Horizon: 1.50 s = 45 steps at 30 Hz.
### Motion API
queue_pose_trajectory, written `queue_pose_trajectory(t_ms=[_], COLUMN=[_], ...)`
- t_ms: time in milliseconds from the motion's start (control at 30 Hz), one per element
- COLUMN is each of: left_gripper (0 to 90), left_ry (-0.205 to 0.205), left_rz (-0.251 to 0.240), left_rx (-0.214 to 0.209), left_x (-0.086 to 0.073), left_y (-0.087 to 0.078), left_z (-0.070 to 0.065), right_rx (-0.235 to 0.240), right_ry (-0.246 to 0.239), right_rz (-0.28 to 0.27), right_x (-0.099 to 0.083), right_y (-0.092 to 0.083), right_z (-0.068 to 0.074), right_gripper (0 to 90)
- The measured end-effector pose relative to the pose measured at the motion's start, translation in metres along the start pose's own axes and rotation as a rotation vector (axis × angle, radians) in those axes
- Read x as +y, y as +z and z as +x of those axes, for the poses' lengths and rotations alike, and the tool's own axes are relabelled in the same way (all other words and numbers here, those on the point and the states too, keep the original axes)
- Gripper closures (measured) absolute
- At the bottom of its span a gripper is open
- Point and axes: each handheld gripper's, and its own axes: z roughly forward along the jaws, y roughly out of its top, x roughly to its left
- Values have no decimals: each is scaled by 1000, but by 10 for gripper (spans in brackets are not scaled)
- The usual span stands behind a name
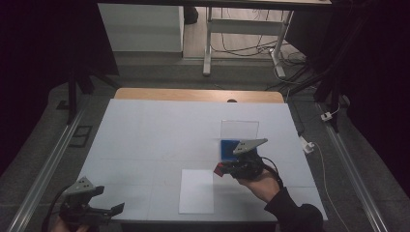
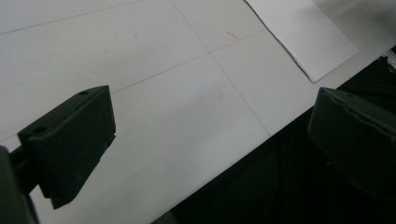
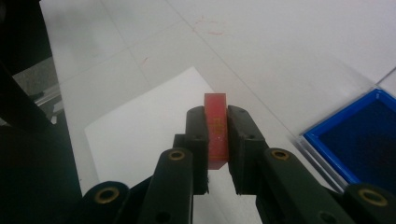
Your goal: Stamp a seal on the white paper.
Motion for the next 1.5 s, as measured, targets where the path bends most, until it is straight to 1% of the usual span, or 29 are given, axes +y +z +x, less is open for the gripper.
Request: queue_pose_trajectory(t_ms=[167,200,300,533,733,867,900,967,1000,1067,1200,1400,1500], left_gripper=[15,15,15,15,15,15,15,15,15,16,16,16,16], left_ry=[0,1,0,-1,-1,-1,-1,-1,-1,-2,-1,-1,-1], left_rz=[-1,-1,0,0,1,0,0,1,0,0,0,-2,-2], left_rx=[-1,-1,0,0,0,0,0,0,-1,-1,-1,-3,-3], left_x=[0,0,0,0,0,0,0,0,0,0,0,0,0], left_y=[0,0,0,0,0,0,0,0,0,0,0,0,0], left_z=[0,0,0,0,0,0,0,0,0,0,0,0,0], right_rx=[9,11,11,23,36,49,54,63,65,66,60,57,59], right_ry=[-28,-26,-50,-67,-80,-91,-94,-119,-119,-144,-163,-186,-187], right_rz=[12,18,28,60,71,90,93,103,106,118,133,154,156], right_x=[1,2,3,4,6,7,7,7,7,7,6,4,4], right_y=[6,7,12,23,33,41,43,47,49,53,61,71,74], right_z=[6,8,13,22,29,35,36,39,40,42,44,45,45], right_gripper=[794,794,794,794,794,794,795,795,795,795,795,795,795])
